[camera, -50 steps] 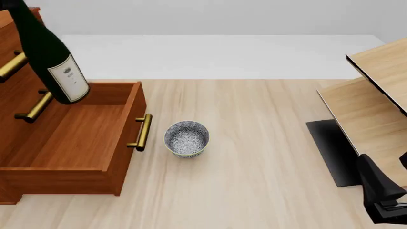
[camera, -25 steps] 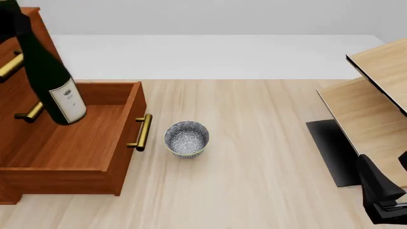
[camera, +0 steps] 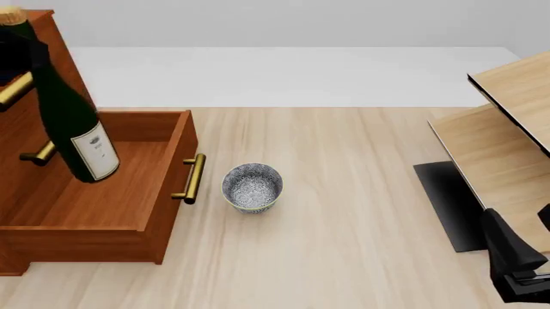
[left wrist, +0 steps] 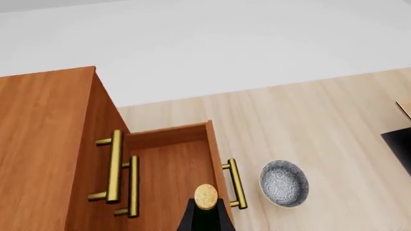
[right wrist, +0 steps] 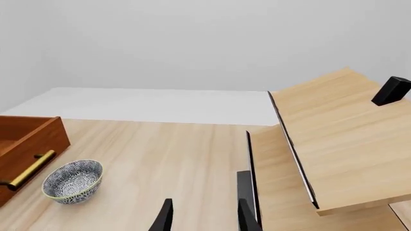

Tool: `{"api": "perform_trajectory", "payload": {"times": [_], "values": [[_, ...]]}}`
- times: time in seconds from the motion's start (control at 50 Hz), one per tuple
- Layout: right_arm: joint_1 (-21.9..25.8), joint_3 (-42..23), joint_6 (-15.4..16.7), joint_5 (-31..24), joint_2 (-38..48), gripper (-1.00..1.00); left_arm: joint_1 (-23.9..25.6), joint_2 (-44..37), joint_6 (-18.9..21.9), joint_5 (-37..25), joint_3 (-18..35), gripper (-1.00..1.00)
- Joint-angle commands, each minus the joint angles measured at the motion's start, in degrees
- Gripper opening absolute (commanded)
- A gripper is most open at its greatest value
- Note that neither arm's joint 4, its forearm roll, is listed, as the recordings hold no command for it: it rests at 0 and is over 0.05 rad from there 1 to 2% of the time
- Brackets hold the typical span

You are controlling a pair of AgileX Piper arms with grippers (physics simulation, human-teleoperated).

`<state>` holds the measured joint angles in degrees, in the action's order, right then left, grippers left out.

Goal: Put the wine bottle in the bottom drawer of the cabinet.

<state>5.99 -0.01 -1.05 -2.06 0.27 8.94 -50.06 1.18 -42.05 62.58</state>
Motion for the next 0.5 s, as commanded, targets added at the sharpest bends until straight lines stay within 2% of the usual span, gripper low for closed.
{"api": "perform_trajectory", "payload": {"times": [0.02, 0.5], "values": [[0.07, 0.0, 0.0, -0.01, -0.02, 1.0, -0.63, 0.87, 0.33, 1.17, -2.02, -1.0], [0.24, 0.0, 0.12, -0.12, -0.05, 1.0, -1.1, 1.49, -0.11, 4.11, -6.76, -1.0]]}}
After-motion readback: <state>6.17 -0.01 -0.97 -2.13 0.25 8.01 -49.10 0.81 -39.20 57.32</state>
